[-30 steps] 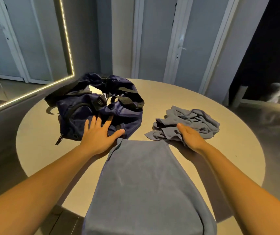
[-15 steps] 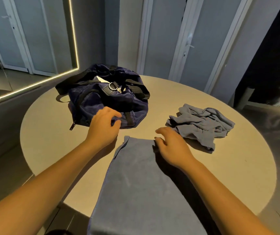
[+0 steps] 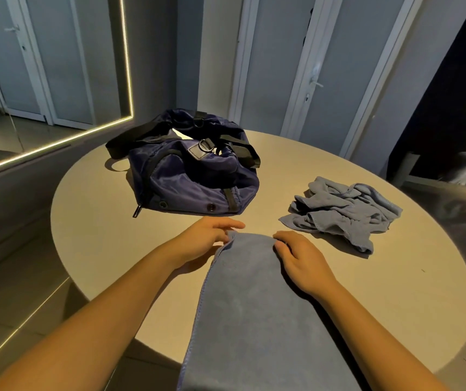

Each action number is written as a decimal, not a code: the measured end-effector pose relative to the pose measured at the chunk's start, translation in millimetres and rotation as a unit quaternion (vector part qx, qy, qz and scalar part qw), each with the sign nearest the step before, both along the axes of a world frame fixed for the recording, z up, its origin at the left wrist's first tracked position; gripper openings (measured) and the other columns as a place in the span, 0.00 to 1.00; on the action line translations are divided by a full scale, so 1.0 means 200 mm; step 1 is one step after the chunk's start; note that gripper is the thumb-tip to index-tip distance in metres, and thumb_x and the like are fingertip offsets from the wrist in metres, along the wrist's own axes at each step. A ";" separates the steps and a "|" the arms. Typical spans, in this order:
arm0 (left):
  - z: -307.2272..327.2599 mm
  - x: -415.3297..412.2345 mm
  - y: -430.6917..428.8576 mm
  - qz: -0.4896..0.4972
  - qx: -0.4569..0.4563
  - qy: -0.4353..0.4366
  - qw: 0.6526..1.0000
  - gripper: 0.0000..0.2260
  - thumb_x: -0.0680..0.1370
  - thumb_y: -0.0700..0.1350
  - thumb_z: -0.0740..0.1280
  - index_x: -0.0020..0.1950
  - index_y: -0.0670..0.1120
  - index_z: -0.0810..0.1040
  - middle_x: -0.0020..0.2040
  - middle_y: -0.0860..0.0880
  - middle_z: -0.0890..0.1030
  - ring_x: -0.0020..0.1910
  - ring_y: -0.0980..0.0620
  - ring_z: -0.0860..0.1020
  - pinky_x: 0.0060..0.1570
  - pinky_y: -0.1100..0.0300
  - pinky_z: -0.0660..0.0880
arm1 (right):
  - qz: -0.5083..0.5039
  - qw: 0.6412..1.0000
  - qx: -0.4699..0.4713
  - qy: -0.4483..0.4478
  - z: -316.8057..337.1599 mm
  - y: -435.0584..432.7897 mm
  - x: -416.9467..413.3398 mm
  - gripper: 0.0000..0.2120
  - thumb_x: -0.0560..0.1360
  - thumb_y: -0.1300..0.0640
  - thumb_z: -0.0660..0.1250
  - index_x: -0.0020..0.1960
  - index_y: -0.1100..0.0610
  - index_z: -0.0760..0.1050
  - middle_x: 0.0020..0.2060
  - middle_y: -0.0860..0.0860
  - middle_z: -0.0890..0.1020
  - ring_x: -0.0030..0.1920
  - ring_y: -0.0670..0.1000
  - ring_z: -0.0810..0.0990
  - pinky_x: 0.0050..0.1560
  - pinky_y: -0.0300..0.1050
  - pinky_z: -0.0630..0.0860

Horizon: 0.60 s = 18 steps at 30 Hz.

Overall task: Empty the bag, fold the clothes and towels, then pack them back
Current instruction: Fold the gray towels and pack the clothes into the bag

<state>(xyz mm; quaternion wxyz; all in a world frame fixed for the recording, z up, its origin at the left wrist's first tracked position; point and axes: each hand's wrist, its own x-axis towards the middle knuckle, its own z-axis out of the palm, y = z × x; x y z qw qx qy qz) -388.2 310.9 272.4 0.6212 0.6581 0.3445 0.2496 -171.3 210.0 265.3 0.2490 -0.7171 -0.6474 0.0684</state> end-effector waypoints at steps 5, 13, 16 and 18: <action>0.00 -0.01 0.01 0.011 0.011 -0.026 1.000 0.13 0.81 0.32 0.61 0.55 0.41 0.84 0.52 0.47 0.85 0.54 0.49 0.83 0.47 0.62 0.80 | -0.015 0.999 0.006 0.037 0.01 -0.01 0.00 0.14 0.86 0.55 0.56 0.63 0.56 0.79 0.61 0.51 0.81 0.59 0.53 0.77 0.56 0.46 0.71; 0.01 -0.09 0.03 0.053 0.013 -0.067 0.996 0.09 0.77 0.32 0.63 0.43 0.42 0.79 0.40 0.43 0.80 0.41 0.48 0.78 0.42 0.54 0.77 | -0.021 0.998 0.015 0.057 -0.03 -0.02 0.01 0.14 0.85 0.57 0.58 0.66 0.55 0.78 0.63 0.50 0.80 0.56 0.45 0.73 0.57 0.41 0.67; 0.00 -0.10 0.05 0.088 0.004 -0.090 0.992 0.10 0.78 0.34 0.67 0.40 0.44 0.83 0.40 0.44 0.80 0.40 0.48 0.77 0.45 0.52 0.79 | -0.030 0.998 0.010 0.057 -0.04 -0.01 0.02 0.15 0.85 0.57 0.59 0.68 0.55 0.78 0.66 0.50 0.79 0.63 0.50 0.75 0.60 0.40 0.66; -0.01 -0.10 0.04 0.109 0.002 -0.103 0.989 0.08 0.78 0.34 0.69 0.44 0.44 0.84 0.40 0.45 0.82 0.38 0.51 0.78 0.45 0.55 0.79 | -0.034 0.997 0.010 0.064 -0.04 -0.01 0.03 0.15 0.85 0.57 0.59 0.68 0.55 0.77 0.66 0.50 0.79 0.65 0.51 0.75 0.61 0.40 0.66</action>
